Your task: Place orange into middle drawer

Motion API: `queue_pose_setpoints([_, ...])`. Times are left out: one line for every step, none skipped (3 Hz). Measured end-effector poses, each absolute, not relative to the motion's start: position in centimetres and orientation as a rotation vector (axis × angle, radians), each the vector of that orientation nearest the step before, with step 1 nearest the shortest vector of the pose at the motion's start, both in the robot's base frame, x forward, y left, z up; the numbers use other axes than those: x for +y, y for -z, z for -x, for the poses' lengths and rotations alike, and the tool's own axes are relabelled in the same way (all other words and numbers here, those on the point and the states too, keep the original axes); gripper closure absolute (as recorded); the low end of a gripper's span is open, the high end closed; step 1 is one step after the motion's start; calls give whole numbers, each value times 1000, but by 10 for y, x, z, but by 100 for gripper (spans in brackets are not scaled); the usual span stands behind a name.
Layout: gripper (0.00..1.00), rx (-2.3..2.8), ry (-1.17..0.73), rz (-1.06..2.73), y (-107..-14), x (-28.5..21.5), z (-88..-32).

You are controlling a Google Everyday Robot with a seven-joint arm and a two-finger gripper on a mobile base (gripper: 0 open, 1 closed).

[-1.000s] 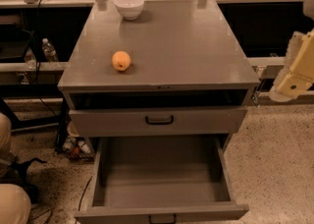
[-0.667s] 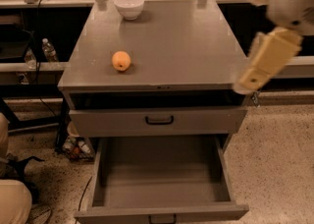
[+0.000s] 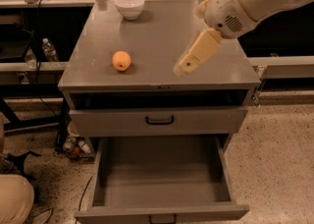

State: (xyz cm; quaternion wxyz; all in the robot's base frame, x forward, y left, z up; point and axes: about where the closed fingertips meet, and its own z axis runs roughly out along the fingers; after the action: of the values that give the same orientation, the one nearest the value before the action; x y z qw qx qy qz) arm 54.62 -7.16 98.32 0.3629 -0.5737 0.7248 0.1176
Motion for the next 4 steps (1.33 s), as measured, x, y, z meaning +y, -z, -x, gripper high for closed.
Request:
queue_pose_setpoints([0, 1838, -431, 1391, -982, -32, -573])
queue_pose_setpoints([0, 1838, -431, 1391, -982, -32, -573])
queue_pose_setpoints([0, 1843, -438, 1372, -962, -20, -592])
queue_pose_setpoints([0, 1865, -406, 1314, -933, 2, -625])
